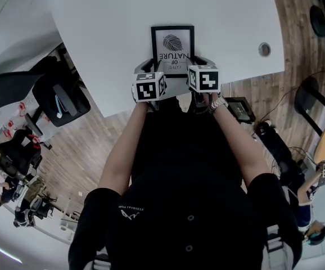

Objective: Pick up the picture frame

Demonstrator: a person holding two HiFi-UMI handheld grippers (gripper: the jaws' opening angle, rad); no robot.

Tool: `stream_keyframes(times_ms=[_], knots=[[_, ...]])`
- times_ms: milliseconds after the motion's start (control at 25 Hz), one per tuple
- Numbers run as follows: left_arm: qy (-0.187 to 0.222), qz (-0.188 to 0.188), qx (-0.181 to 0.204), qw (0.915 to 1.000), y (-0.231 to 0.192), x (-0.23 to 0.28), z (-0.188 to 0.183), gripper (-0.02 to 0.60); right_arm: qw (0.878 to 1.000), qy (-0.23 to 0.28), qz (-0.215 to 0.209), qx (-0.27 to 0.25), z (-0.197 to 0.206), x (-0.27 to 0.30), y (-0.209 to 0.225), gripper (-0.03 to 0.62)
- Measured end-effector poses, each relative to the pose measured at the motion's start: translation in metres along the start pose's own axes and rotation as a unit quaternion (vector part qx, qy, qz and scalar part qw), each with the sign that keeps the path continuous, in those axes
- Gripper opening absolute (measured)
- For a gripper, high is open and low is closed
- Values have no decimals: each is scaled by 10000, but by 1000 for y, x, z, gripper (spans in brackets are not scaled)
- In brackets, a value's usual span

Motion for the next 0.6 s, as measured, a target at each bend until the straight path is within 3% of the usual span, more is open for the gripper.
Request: stream_keyframes(times_ms=[240,600], knots=[[-116,-69,-202,9997,-5,-1,-3,78,9999,-81,-36,49,-3,0,1,78],[-151,-22,-335,9993,-3,-3,-3,77,9999,3,-4,143,-4,-2,4,71]])
Point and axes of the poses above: the fingertips, and each gripper's own axes: x forward along the fingers, y to its right, z out of its underside, the point moved 6 cm from there along -x, backward along the fingers, and after that the axes turned 2 degrees about -y, right-handed, at the moved point
